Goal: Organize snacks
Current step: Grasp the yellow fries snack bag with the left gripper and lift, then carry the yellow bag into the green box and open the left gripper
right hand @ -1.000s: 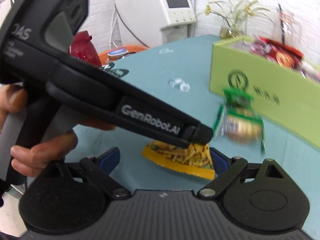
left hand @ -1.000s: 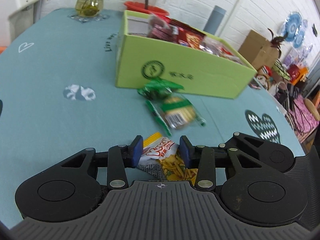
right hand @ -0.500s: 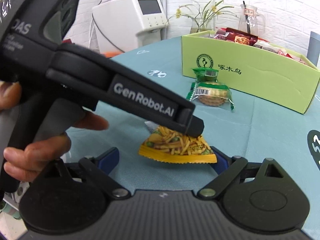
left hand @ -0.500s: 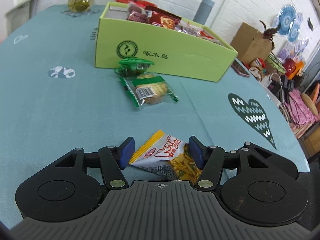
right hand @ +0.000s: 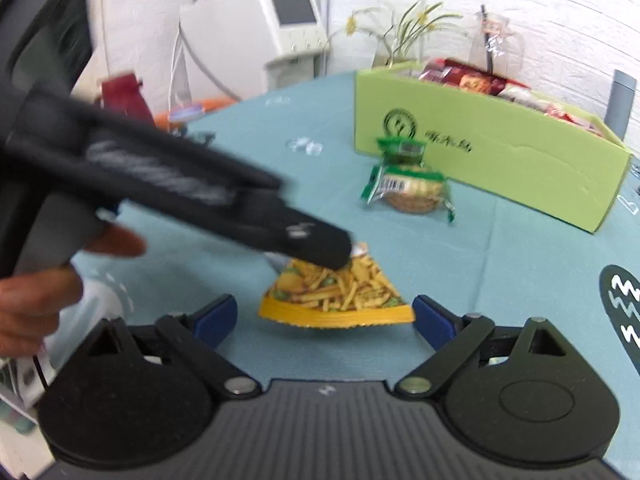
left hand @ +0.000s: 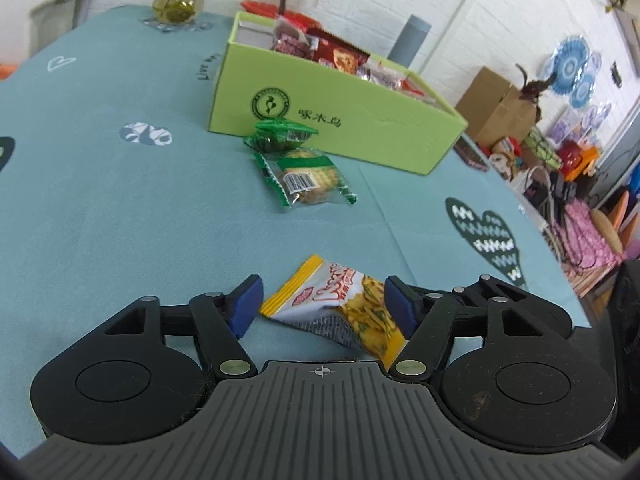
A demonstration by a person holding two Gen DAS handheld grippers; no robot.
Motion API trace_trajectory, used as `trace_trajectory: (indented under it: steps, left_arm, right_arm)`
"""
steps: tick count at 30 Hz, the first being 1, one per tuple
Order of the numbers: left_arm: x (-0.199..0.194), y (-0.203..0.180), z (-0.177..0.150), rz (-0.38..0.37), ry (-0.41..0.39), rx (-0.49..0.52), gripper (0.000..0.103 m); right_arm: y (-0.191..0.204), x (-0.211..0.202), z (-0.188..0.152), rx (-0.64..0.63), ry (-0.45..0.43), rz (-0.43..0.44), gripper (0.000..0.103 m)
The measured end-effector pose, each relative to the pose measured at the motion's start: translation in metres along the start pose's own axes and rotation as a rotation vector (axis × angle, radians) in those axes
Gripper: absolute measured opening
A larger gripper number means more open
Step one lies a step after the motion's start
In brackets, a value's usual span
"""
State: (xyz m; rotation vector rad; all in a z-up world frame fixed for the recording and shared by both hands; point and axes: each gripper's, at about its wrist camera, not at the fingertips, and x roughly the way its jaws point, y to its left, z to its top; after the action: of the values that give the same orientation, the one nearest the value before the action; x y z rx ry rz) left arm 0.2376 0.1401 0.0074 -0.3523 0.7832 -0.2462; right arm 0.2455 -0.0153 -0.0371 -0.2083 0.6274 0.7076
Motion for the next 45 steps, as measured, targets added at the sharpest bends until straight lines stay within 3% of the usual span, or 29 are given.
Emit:
trace_trajectory:
  steps: [3,7,9,13,16,20,25,28,31,33,34,37,38,40,45]
  left_arm:
    - [-0.003,0.002,-0.001,-0.028,0.002,-0.016,0.057]
    - [0.014,-0.005,-0.003,-0.023,0.05,0.008,0.043]
    - [0.017,-0.008,-0.005,-0.022,0.039,0.024,0.038]
    - [0.018,-0.011,0.0,-0.037,0.022,0.027,0.019]
    - [0.018,-0.012,0.017,-0.063,-0.008,-0.008,0.012]
    - [0.02,-0.019,0.05,-0.074,-0.07,-0.012,0.012]
    - [0.035,-0.042,0.123,-0.059,-0.161,0.067,0.011]
    - [0.054,-0.055,0.171,-0.052,-0.201,0.125,0.011]
    - [0.086,-0.064,0.21,-0.033,-0.193,0.154,0.011]
    - [0.109,-0.067,0.228,-0.019,-0.157,0.165,0.013]
    - [0.116,-0.065,0.233,-0.018,-0.148,0.162,0.02]
    - [0.116,-0.064,0.234,-0.033,-0.181,0.158,0.042]
    - [0.111,-0.064,0.231,-0.034,-0.199,0.159,0.044]
    - [0.099,-0.063,0.223,-0.05,-0.221,0.161,0.048]
    - [0.066,-0.056,0.192,-0.025,-0.231,0.194,0.055]
  right_arm:
    - [-0.004,-0.001,0.003,0.001,-0.002,0.006,0.093]
    - [-0.005,0.005,0.001,-0.008,0.028,0.031,0.084]
    - [-0.003,0.002,0.002,-0.033,0.013,0.02,0.062]
    - [-0.007,-0.004,0.009,0.0,0.007,0.06,0.061]
    - [-0.017,-0.005,0.025,0.03,-0.038,0.071,0.062]
    - [-0.044,-0.005,0.056,0.085,-0.107,0.09,0.062]
    - [-0.085,0.001,0.111,0.07,-0.219,0.065,0.064]
    - [-0.114,0.011,0.143,0.059,-0.265,0.034,0.065]
    - [-0.145,0.03,0.163,0.081,-0.274,-0.002,0.066]
    - [-0.164,0.036,0.168,0.098,-0.296,-0.056,0.094]
    - [-0.171,0.034,0.168,0.108,-0.319,-0.077,0.097]
    - [-0.183,0.017,0.161,0.128,-0.364,-0.093,0.098]
    - [-0.183,0.011,0.156,0.129,-0.379,-0.103,0.103]
    - [-0.179,0.0,0.146,0.113,-0.387,-0.11,0.102]
    - [-0.143,-0.011,0.115,0.021,-0.306,-0.099,0.103]
